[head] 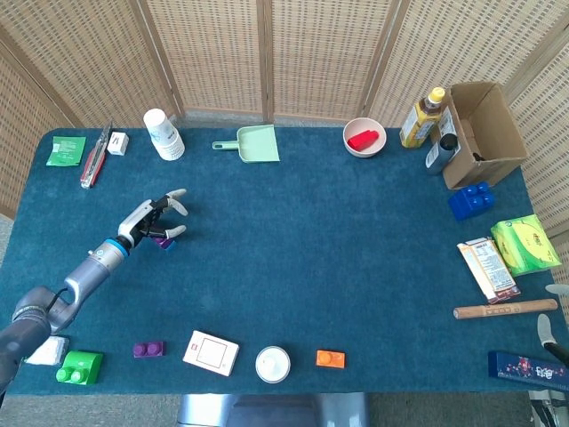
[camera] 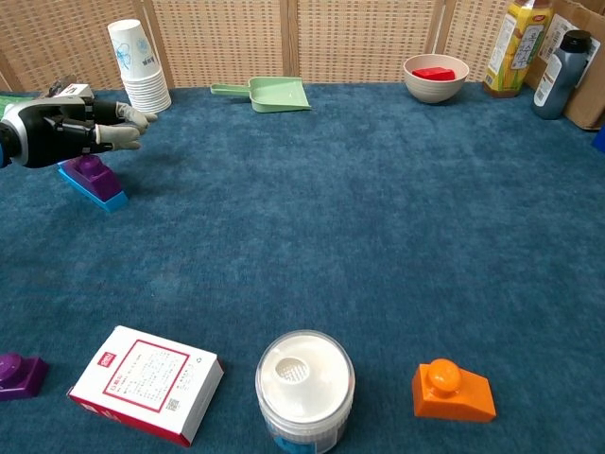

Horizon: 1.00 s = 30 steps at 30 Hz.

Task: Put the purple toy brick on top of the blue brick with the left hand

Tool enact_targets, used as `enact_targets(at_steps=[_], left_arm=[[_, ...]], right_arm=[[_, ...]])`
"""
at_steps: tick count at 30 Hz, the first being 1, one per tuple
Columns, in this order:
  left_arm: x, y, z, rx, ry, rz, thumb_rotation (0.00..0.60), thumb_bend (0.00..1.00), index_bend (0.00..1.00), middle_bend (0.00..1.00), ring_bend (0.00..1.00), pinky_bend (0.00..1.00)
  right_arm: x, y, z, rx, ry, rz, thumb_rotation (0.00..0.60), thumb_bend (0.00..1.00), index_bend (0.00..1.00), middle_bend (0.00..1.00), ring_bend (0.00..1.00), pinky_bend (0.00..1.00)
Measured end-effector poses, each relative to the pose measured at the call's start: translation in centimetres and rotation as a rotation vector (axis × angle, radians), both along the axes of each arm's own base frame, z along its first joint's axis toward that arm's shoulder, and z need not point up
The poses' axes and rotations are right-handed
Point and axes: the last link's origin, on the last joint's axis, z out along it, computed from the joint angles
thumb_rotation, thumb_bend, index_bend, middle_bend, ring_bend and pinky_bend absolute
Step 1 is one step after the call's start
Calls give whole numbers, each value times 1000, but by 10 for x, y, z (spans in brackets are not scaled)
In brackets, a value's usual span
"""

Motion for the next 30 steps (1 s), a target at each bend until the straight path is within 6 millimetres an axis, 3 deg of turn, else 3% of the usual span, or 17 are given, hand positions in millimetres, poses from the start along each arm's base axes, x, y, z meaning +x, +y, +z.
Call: enact_targets(at_steps=[21, 30], left_arm=[[2, 0, -3, -3, 11, -10, 600, 354, 465, 99, 0, 0], [14, 3, 17, 28, -34, -60, 600, 354, 463, 101, 0, 0]], right_arm=[[-1, 1, 0, -3, -10, -2, 600, 384, 329, 200, 43, 198], [-1, 0, 1, -2, -18, 6, 600, 384, 328, 200, 43, 198]])
